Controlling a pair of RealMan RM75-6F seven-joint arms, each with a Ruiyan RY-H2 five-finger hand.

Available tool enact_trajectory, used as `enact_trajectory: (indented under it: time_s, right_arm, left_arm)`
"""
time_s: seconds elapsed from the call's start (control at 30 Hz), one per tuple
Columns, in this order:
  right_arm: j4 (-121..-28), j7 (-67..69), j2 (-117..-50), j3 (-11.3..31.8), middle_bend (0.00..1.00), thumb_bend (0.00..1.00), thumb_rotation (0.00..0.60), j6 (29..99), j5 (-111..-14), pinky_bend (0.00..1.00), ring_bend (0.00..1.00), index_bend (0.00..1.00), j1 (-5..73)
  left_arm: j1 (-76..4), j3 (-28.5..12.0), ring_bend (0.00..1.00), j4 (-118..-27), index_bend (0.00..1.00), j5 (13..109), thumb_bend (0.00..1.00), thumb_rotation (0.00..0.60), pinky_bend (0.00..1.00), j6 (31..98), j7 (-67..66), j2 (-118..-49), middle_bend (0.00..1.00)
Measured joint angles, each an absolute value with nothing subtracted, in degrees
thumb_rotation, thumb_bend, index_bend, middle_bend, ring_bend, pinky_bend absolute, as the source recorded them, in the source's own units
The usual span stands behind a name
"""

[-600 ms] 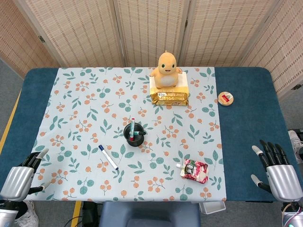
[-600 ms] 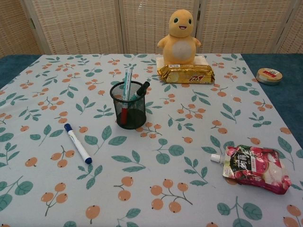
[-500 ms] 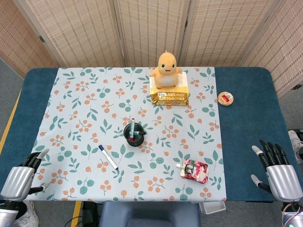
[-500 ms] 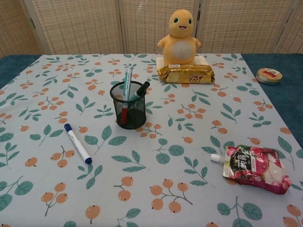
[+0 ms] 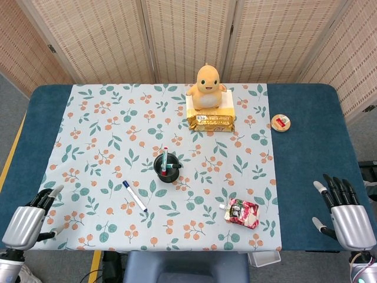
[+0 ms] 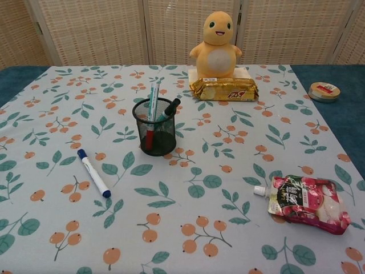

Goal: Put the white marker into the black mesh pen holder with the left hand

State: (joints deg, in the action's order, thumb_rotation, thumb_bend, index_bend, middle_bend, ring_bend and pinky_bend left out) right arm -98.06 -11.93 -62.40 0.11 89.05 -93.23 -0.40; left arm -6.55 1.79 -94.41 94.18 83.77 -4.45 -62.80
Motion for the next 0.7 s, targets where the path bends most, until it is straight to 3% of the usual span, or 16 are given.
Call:
enact_trajectory:
  time_s: [0.07,0.1,0.17,0.37,0.7]
  right_arm:
    - [-98.06,-12.39,-62.63,0.12,0.00,0.19,0.600,88.61,-93.11,0.04,0.00,0.13,-0.23]
    - [-98.07,-12.67,-62.74,0.13,0.00,0.19,0.600,88.24,-92.97,0.04,0.00,0.13,-0.08]
    - [-98.09,-12.93,-62.86,0.23,0.00,0.19,0.600,87.75,-92.61,0.04,0.00,0.13,0.17]
    - [-98.02,-12.63,-62.82,0.78,0.00,0.19,0.600,86.67,-91.33,0.04,0.00,0.13,0.82]
    - [-97.81,-12.58,-62.79,1.26,0.00,0.19,0.600,84.64,-89.64,0.04,0.00,0.13,1.95]
  left_arm:
    - [-7.34,1.59,0.68,-93.29,0.06,95.32,0.16,0.600,0.68,83.84,-2.32,-62.68,0.79]
    - [-7.98,1.42,0.80,-92.49,0.15,96.28,0.16,0.600,0.75,84.01,-0.18,-62.60,0.88]
    - [-9.12,1.10,0.91,-91.11,0.36,97.92,0.16,0.600,0.84,84.45,3.88,-62.44,0.97]
    - [-14.36,0.01,0.96,-87.48,0.53,104.10,0.16,0.600,0.89,84.20,14.26,-61.56,1.00]
    - [-28.73,-0.51,0.96,-89.25,0.52,109.52,0.16,0.600,0.89,67.11,5.10,-63.02,1.00]
